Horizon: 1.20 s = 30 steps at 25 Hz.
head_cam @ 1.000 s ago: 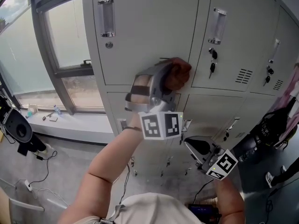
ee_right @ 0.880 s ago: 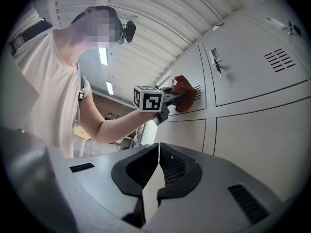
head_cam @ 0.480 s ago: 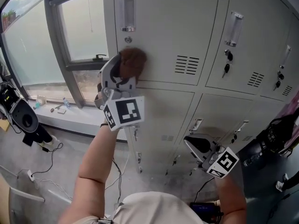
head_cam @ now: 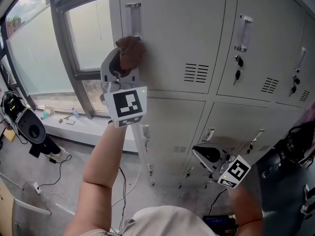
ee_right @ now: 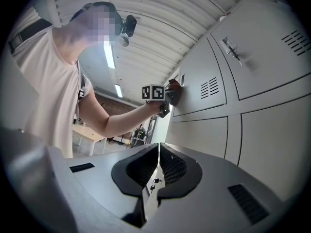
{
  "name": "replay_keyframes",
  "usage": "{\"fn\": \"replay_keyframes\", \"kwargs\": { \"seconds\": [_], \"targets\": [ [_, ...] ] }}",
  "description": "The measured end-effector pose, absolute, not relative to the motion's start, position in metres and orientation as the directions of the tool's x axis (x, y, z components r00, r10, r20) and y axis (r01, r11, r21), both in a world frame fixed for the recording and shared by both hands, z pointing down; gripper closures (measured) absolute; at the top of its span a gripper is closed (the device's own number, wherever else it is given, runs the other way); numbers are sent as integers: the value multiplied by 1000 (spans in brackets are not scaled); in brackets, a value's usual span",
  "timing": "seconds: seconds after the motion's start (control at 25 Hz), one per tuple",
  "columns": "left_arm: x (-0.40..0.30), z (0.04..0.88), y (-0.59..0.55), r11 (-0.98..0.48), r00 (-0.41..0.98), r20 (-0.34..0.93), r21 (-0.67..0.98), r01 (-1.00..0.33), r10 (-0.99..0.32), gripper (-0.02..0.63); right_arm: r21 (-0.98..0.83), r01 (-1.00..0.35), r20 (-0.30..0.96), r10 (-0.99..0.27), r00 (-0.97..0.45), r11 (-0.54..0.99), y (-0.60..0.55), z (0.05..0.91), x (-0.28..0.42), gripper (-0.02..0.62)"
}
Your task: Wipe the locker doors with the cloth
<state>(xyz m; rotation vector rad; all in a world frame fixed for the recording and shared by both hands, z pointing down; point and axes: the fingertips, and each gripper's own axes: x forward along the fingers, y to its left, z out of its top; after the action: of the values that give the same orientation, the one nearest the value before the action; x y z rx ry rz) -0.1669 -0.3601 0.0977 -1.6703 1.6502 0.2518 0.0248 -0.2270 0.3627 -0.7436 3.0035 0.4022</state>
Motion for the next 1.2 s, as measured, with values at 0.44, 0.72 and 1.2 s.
{"fn": "replay_keyframes", "kwargs": {
  "seconds": [0.44, 0.72, 1.2],
  "targets": [
    [-12, 103, -346, 90, 391, -587, -625, -776, -709, 538, 233, -517, -100, -508, -855, 824, -222, 363, 61, 577],
    [95, 112, -336, 195, 550, -513, -823, -534, -659, 538, 213, -563, -106, -554, -826, 799, -216, 366, 92, 577],
    [-7, 62, -348, 234, 433, -579, -745, -624, -690, 538, 194, -516, -118, -503, -856, 834, -229, 364, 72, 577]
  ]
}}
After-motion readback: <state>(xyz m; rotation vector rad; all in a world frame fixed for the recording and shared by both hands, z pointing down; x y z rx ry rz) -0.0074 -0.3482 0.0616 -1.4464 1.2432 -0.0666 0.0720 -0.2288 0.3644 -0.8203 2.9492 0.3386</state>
